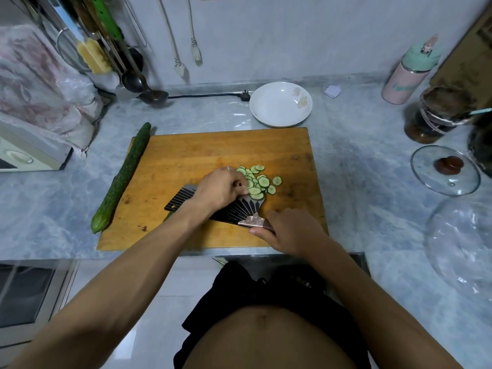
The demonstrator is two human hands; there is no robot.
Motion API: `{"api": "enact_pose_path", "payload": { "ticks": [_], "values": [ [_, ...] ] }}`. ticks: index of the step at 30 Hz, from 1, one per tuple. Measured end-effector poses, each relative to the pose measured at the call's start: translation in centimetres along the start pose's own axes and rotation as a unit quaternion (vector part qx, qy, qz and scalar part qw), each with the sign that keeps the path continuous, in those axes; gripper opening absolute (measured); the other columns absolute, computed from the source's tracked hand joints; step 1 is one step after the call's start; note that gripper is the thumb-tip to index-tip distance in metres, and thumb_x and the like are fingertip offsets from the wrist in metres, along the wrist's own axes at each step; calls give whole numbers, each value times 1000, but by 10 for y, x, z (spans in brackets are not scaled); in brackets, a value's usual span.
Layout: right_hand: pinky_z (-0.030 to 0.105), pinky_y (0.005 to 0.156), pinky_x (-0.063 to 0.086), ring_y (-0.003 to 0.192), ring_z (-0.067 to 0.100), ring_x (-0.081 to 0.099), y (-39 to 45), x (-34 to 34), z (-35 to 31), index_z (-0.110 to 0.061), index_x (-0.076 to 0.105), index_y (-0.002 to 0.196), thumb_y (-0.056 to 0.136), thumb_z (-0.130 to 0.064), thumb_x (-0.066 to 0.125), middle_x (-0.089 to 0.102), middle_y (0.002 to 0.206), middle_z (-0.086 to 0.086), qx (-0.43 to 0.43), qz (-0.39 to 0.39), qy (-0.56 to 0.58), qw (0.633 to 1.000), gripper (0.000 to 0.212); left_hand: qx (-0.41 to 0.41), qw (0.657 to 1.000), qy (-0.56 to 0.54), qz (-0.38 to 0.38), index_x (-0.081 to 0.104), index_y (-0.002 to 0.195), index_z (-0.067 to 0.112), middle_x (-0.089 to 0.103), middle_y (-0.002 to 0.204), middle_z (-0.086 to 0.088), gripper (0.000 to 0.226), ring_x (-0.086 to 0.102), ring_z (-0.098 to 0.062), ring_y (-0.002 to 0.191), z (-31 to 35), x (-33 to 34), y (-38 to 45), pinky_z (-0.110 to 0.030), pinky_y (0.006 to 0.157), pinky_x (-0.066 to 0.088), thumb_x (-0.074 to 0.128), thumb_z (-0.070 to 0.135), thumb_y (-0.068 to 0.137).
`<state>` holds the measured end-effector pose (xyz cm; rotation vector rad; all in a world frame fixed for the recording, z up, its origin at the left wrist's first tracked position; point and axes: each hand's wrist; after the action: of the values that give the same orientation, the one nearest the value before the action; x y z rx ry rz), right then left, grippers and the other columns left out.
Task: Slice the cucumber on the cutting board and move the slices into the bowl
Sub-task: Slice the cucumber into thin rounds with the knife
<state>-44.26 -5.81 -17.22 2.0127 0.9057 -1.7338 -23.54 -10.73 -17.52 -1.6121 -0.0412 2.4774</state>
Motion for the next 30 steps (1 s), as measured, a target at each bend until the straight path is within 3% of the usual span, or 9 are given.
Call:
{"api": "enact_pose_path", "payload": {
  "ticks": [4, 8, 10, 13, 15, 18, 21, 24, 30],
  "values": [
    [32, 54, 40, 60, 20, 53, 1, 1, 2, -13, 54, 88, 96, -66, 31, 60, 76, 1, 19, 0, 18, 1000, 58, -1, 996, -56, 64, 73, 101, 28, 69, 103, 6, 15, 62, -15, 93, -17, 0, -9, -32, 78, 53, 66, 20, 91],
    [33, 51, 37, 61, 22, 57, 1, 0, 3, -15, 50, 85, 96, -67, 30, 62, 75, 3, 20, -1, 8, 1000, 57, 125, 986, -95, -56, 73, 109, 20, 65, 114, 5, 42, 56, -12, 109, -8, -5, -25, -28, 97, 45, 53, -9, 85],
    [32, 50, 31, 66, 24, 60, 1, -3, 1, -15, 50, 86, 96, -67, 30, 62, 78, 4, 16, -11, -4, 1000, 57, 156, 981, -62, -101, 73, 110, 18, 63, 119, 3, 50, 54, -16, 115, 3, -2, -20, -32, 99, 45, 48, -12, 79],
    [33, 52, 34, 69, 24, 62, 2, -6, -2, -13, 54, 92, 96, -67, 28, 63, 80, 6, 10, -19, -23, 999, 61, 125, 985, 2, -116, 69, 118, 19, 62, 123, -1, 47, 54, -24, 117, 10, 3, -3, -40, 94, 48, 49, -4, 82],
    [33, 55, 37, 71, 24, 62, 1, -5, -3, -12, 56, 96, 96, -67, 26, 64, 83, 6, 9, -20, -36, 999, 62, 85, 988, 29, -123, 61, 131, 16, 57, 136, -4, 51, 49, -26, 127, 9, 2, 4, -40, 101, 45, 49, -1, 84],
    [33, 58, 44, 72, 23, 63, -1, -4, -2, -14, 57, 102, 95, -68, 27, 66, 85, 5, 18, -12, -35, 999, 63, 29, 997, -18, -68, 58, 133, 17, 54, 140, -5, 55, 48, -24, 130, -2, 0, -4, -38, 106, 43, 47, -3, 83],
    [33, 61, 48, 64, 20, 56, -2, -4, 0, -16, 56, 97, 95, -70, 27, 65, 82, 3, 41, -16, -31, 999, 61, -21, 998, -58, 34, 71, 102, 24, 66, 115, 0, 40, 59, -21, 110, -20, -11, -24, -36, 95, 49, 50, -4, 82],
    [34, 63, 50, 62, 18, 52, -4, -5, 0, -18, 51, 91, 95, -69, 28, 60, 77, 1, 56, -18, -18, 998, 56, -62, 995, -59, 46, 66, 78, 27, 64, 94, 4, 37, 60, -22, 98, -36, -20, -36, -32, 87, 48, 50, -6, 77],
    [33, 62, 50, 62, 17, 52, -5, -8, -7, -16, 53, 90, 96, -68, 27, 60, 77, 1, 43, -20, -42, 998, 58, -56, 994, -70, -63, 68, 119, 10, 64, 122, -6, 53, 55, -24, 115, -42, -11, -25, -23, 92, 40, 44, -13, 78]
  ]
}}
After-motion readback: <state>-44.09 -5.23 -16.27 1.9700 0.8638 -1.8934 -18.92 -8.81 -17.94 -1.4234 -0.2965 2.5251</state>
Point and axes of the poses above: each hand's wrist, its own y-axis towards the middle knuckle, its own x-axis out of the palm, z = x × y
